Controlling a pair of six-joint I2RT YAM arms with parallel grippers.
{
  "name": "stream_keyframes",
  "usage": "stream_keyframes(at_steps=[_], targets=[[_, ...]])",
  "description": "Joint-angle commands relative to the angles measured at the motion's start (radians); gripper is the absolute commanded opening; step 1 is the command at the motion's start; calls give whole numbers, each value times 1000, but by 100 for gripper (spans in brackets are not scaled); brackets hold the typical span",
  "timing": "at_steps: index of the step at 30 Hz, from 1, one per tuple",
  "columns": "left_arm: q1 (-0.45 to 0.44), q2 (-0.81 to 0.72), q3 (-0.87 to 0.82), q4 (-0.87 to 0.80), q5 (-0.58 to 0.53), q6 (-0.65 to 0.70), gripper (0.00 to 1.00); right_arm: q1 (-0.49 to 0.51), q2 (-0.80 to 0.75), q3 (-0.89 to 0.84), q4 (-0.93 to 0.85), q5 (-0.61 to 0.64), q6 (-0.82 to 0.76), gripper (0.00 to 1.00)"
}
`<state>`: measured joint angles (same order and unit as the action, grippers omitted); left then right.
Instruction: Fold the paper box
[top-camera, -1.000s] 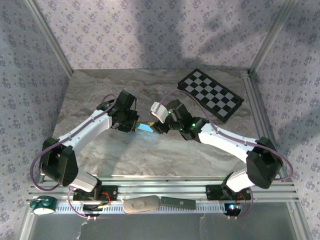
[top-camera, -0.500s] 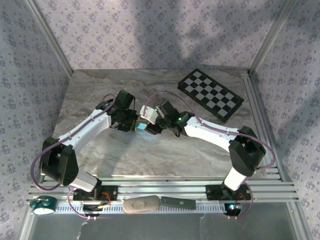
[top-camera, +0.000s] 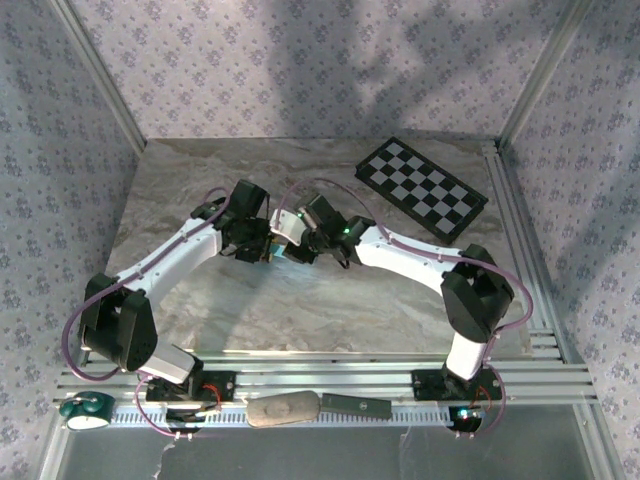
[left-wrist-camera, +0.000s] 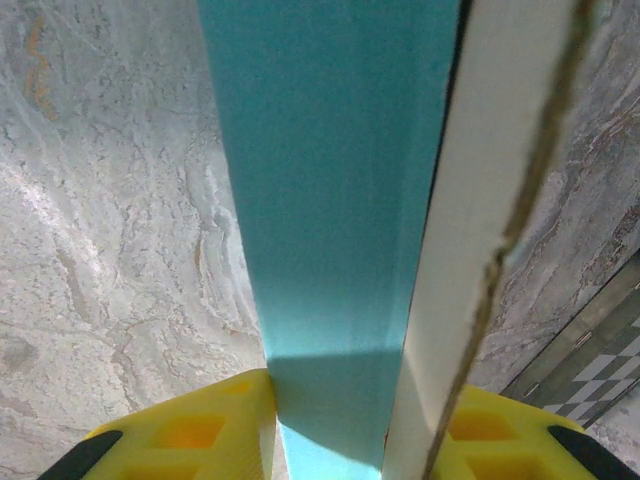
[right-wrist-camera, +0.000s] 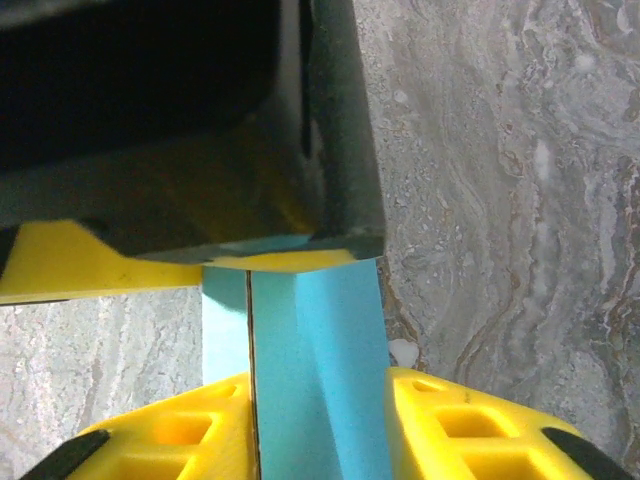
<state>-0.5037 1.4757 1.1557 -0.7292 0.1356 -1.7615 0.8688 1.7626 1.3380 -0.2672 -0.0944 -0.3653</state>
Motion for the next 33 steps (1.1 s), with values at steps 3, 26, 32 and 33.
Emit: stream_keyframes(at_steps=[3,26,32,33], targets=[[3,9,24,7,24,17,33,2,41,43,-65,-3,-4,28],[93,-324,44,25,-59,207,82,-144,-1,80,-233,-256,-11,0],[206,-400,117,-52,-89,648,77,-196,-40,98,-328,-388,-33,0],[208,-398,125,-50,-83,750,76,-201,-43,100,-364,-396,-40,0]])
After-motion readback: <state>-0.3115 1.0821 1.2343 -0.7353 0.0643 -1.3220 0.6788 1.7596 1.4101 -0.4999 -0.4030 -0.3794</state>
